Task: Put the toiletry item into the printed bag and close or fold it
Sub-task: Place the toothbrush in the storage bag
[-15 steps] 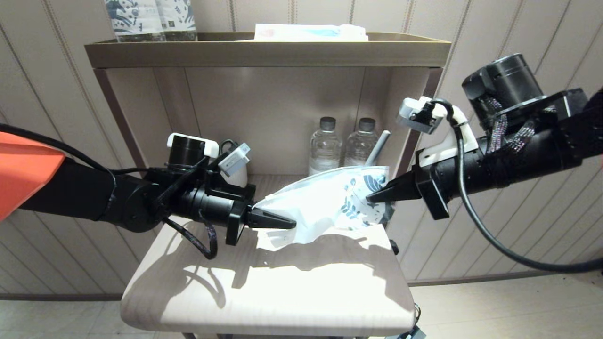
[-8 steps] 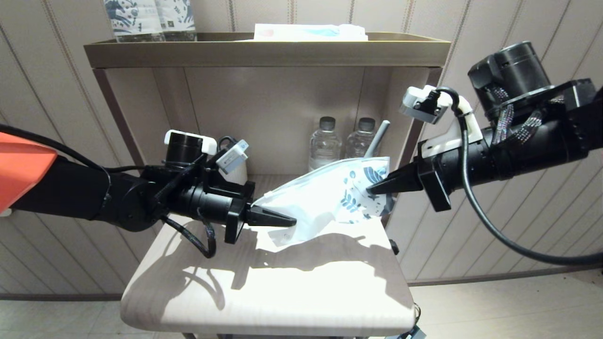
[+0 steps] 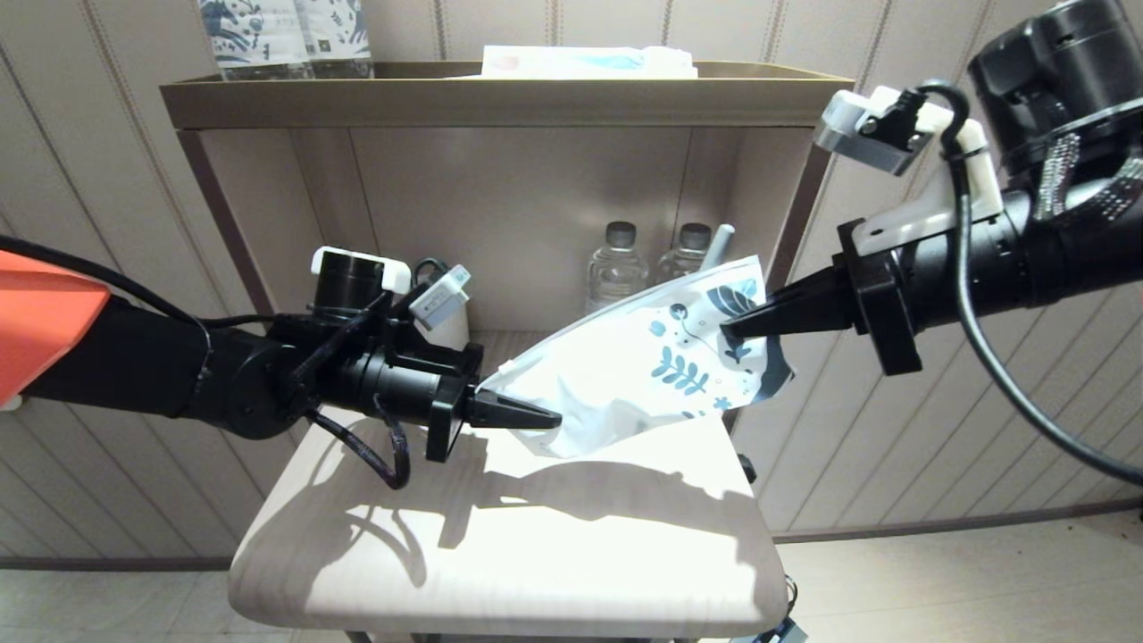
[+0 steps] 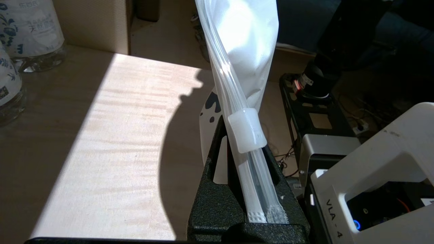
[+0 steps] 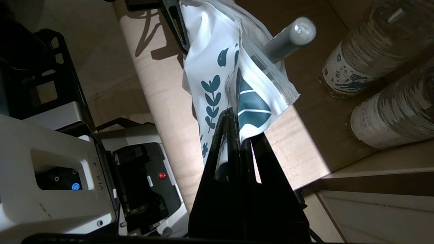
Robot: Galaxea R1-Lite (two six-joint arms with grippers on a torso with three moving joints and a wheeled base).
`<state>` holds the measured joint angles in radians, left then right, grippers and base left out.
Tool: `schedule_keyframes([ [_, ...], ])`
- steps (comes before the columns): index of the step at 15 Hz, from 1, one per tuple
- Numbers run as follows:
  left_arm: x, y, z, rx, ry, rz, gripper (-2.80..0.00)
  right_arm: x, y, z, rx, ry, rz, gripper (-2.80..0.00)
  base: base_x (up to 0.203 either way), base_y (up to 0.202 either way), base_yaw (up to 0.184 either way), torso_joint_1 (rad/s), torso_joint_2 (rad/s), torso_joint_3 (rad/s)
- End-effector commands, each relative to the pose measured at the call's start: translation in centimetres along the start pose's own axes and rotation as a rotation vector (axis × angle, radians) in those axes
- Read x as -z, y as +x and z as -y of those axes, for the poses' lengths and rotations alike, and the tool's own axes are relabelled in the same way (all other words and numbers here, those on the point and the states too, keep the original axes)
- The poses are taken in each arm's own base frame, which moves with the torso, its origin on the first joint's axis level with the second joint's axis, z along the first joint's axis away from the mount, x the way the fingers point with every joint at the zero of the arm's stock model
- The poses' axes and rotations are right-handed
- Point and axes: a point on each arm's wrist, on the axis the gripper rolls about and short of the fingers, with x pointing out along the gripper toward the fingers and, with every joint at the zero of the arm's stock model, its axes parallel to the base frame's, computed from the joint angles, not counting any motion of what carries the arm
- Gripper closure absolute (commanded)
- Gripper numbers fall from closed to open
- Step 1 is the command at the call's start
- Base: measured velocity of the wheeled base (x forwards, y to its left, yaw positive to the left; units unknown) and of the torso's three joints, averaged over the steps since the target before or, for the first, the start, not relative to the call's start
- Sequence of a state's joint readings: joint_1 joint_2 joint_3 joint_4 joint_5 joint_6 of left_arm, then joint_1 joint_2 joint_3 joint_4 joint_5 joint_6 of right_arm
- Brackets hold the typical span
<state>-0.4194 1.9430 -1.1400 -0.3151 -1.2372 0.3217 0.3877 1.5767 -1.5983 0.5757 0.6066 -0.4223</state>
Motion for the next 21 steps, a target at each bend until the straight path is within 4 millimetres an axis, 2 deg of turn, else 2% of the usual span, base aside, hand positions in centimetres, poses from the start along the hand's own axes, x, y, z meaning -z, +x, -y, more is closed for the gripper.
schedule_keyframes([
  [1, 0.1, 0.0, -0.1, 0.008, 0.005, 0.002, 0.0, -0.6, -1.4, -0.8, 0.011, -0.024, 0.031, 0.0, 0.0, 0.0, 0.0, 0.0, 0.0, 0.0],
  [8, -0.1, 0.0, 0.0, 0.01, 0.019, 0.005, 0.0, -0.7, -2.2, -1.2, 0.02, -0.027, 0.035, 0.0, 0.0, 0.0, 0.0, 0.0, 0.0, 0.0],
  [10, -0.3, -0.1, 0.1, 0.009, 0.026, 0.008, 0.0, -1.4, -2.6, -1.5, 0.017, -0.039, 0.051, 0.0, 0.0, 0.0, 0.0, 0.0, 0.0, 0.0],
  [21, -0.7, -0.3, 0.4, 0.006, 0.039, 0.013, 0.0, -0.1, -2.8, -0.5, 0.045, 0.009, 0.014, 0.0, 0.0, 0.0, 0.0, 0.0, 0.0, 0.0],
])
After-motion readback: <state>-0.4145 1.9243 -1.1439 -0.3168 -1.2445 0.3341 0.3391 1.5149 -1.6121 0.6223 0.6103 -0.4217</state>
